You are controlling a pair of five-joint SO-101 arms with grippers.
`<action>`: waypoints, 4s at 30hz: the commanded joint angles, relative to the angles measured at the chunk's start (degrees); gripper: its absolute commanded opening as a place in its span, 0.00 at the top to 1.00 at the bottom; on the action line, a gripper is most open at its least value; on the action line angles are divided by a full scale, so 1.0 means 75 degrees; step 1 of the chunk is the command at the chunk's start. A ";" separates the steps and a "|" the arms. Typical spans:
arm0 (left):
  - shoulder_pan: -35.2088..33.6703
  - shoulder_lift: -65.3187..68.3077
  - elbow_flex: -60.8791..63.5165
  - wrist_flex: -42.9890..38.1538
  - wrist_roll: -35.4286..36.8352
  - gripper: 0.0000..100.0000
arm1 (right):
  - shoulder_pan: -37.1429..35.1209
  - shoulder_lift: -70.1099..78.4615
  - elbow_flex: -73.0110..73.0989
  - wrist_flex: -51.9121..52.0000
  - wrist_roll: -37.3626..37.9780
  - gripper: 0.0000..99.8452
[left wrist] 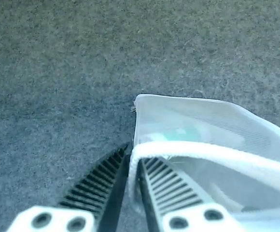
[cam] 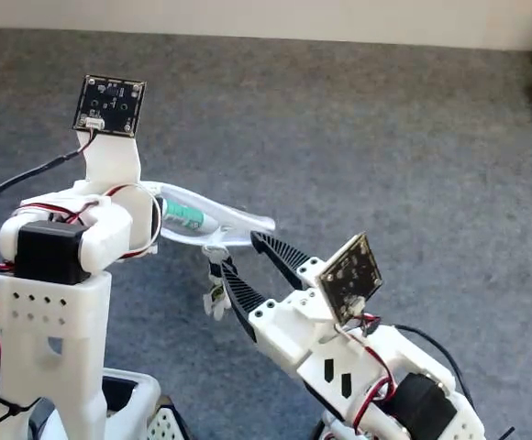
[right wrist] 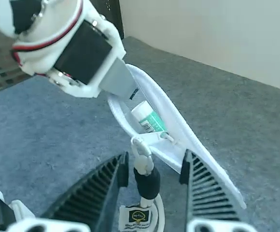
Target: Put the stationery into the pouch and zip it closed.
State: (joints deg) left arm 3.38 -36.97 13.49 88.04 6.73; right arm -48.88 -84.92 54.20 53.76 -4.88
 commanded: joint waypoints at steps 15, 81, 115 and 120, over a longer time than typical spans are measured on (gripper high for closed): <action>-0.0123 0.0229 0.0334 -0.0023 -0.0012 0.99 | -0.0287 -0.1389 -0.0381 0.0651 -0.0234 0.83; -0.0111 0.0229 0.0358 0.0023 -0.0012 0.99 | -0.0451 -0.1237 0.3475 -0.3100 0.0059 0.95; 0.0182 0.0217 -0.1237 0.0023 -0.2837 0.77 | -0.0006 0.1729 -0.3405 0.4988 0.1664 1.00; 0.0604 0.0287 -0.1741 0.0035 -0.2895 0.77 | -0.0229 0.1741 -0.3581 0.5128 0.1782 1.00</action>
State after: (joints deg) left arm 4.70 -35.47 6.29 88.04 -14.46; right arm -49.49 -73.05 31.08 91.74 7.34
